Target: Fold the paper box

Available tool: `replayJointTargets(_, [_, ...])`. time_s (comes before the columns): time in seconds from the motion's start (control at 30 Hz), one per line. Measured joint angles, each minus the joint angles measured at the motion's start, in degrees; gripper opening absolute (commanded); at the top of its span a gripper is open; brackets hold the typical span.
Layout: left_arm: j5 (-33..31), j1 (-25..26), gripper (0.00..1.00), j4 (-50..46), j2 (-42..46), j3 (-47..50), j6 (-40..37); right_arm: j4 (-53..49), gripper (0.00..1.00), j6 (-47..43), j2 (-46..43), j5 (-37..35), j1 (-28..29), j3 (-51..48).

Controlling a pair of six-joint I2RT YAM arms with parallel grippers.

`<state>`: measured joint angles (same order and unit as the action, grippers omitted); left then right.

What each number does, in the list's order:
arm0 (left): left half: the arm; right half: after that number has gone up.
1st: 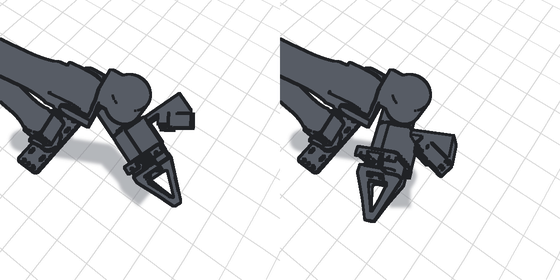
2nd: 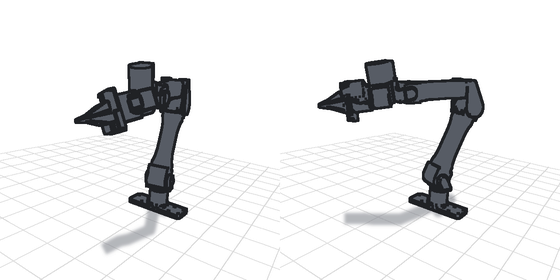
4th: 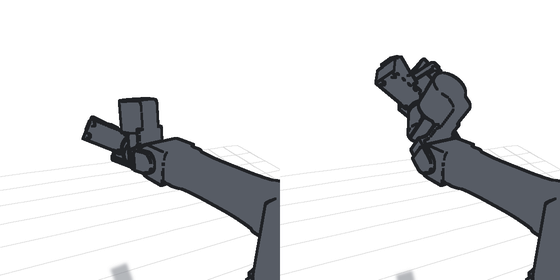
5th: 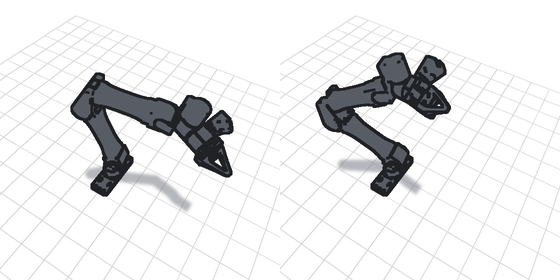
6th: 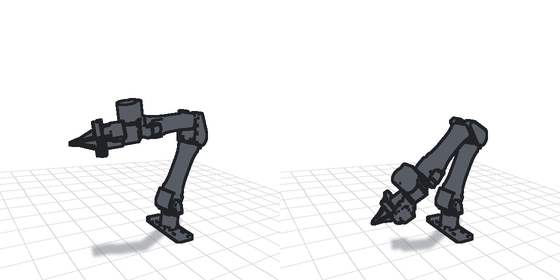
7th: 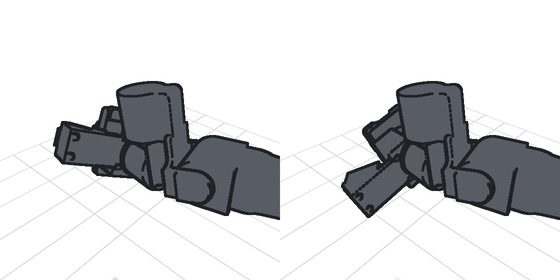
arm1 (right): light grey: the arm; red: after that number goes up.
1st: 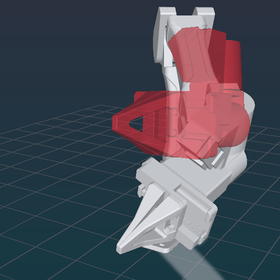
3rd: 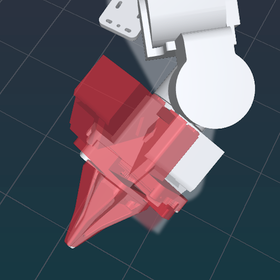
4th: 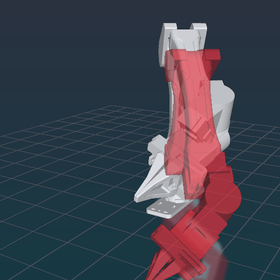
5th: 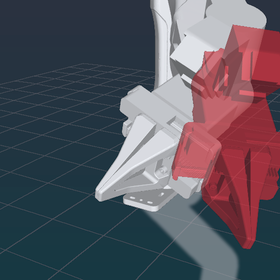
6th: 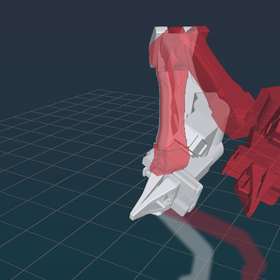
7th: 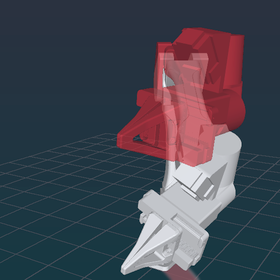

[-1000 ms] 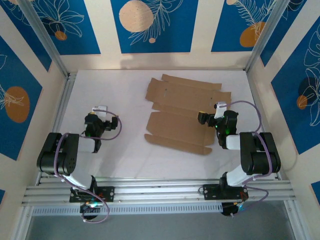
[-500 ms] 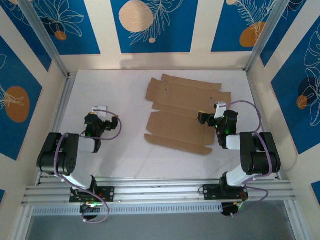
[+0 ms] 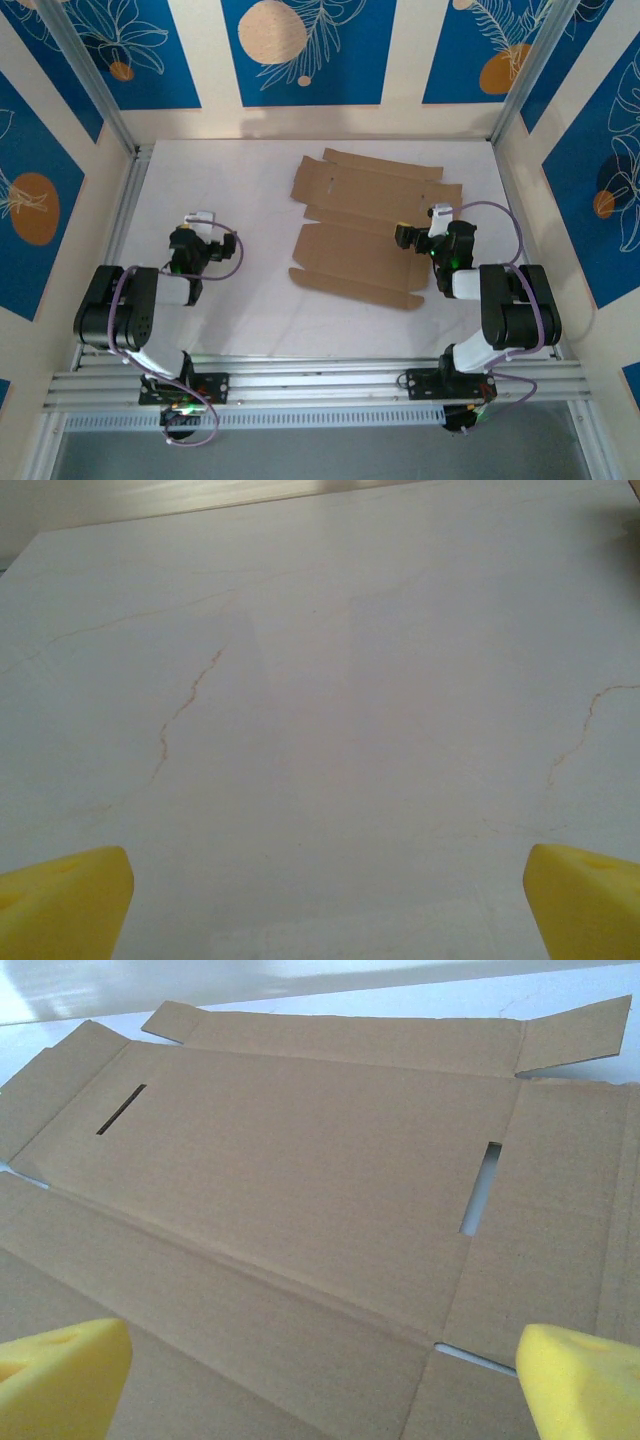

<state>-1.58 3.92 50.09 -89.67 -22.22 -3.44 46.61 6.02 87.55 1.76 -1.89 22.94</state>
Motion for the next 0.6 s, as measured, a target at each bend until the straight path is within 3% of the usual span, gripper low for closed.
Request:
replayJointTargets(0.13, [-3.5,3.1,1.0,-9.3,6.9,-1.7,-1.6,-10.3,0.99,-1.2,-5.6,-2.9,2.6,2.5])
replayJointTargets(0.4, [-4.9,17.7,1.0,-18.3,20.1,-15.7,1.6,-30.5,0.99,-0.7,-24.9,-13.1,20.0,20.7])
replayJointTargets(0.5, [-5.8,23.8,1.0,-27.6,24.1,-22.9,5.9,-39.4,0.99,1.8,-28.5,-18.2,28.1,29.0])
replayJointTargets(0.6, [-7.6,26.0,1.0,-42.1,27.9,-30.7,13.5,-49.9,0.99,10.9,-31.3,-18.1,28.2,35.7])
